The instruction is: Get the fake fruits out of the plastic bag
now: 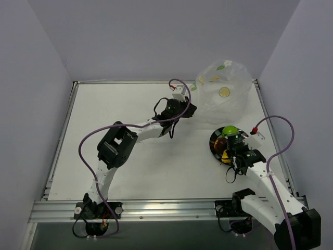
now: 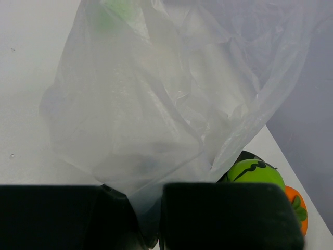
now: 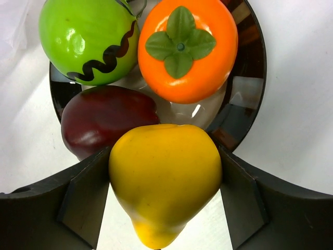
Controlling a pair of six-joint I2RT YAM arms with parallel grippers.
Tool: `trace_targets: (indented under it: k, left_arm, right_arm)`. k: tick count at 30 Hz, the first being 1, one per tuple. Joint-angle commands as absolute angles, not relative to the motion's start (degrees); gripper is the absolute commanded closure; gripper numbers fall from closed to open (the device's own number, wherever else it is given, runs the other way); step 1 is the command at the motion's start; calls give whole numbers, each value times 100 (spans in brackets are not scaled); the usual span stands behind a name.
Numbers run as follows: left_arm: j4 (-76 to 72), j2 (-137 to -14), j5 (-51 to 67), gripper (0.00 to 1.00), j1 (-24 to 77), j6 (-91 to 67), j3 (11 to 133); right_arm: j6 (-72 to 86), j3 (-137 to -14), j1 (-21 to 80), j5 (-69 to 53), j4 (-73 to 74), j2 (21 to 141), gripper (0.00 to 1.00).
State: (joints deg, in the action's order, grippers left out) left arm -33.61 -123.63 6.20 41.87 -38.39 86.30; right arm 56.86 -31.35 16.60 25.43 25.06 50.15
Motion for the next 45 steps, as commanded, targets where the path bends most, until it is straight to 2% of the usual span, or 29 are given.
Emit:
trace_targets:
  k: [1, 7, 10, 14, 15, 16, 18, 35, 36, 39, 42, 43, 45]
  left_arm:
    - [-3709, -12155, 703, 97, 4148, -3929, 8710]
    - [-3700, -12173, 729, 98, 4157, -3937, 8692]
    - [-3700, -12182, 721, 98, 4166, -3937, 8692]
    - [-3674, -12190, 703, 98, 4201, -3937, 8719]
    - [-3656, -12190, 694, 97, 4201, -3937, 8719]
    - [-3648, -12190, 703, 98, 4210, -3946, 8736]
    - [-3665, -12199, 738, 97, 4219, -4008, 8745]
    - [-3314, -12524, 721, 96, 4192, -3999, 9176]
    - [-3305, -12533, 729, 92, 4192, -3999, 9211]
    - [-3235, -12498, 729, 87, 4184, -3973, 9193]
    - [-3182, -12393, 738, 75, 4166, -3929, 9141]
    - [-3164, -12332, 738, 65, 4166, -3920, 9097]
    - [-3147, -12252, 747, 51, 4149, -3911, 9036]
  right_arm:
    - [5836, -3006, 1670, 2979, 2216, 5080, 56]
    - [5959, -2699, 1670, 3041, 1890, 5045, 43]
    - [5942, -2628, 1661, 3050, 1890, 4905, 30]
    - [5933, -2593, 1670, 3102, 1890, 4773, 20]
    - [5933, -2593, 1670, 3085, 1890, 4764, 16]
    - [5933, -2593, 1661, 3068, 1890, 4790, 7]
    - [5968, -2566, 1670, 3006, 1881, 4842, 0]
    - [5590, -3163, 1705, 2663, 2267, 4026, 0]
    - [5564, -3208, 1705, 2654, 2268, 3938, 0]
    - [5388, -3471, 1705, 2637, 2268, 3850, 0]
    - [5283, -3830, 1705, 2558, 2241, 3823, 0]
    - [5230, -3936, 1705, 2566, 2198, 3841, 1]
    - [4994, -4234, 1714, 2601, 2110, 3850, 4]
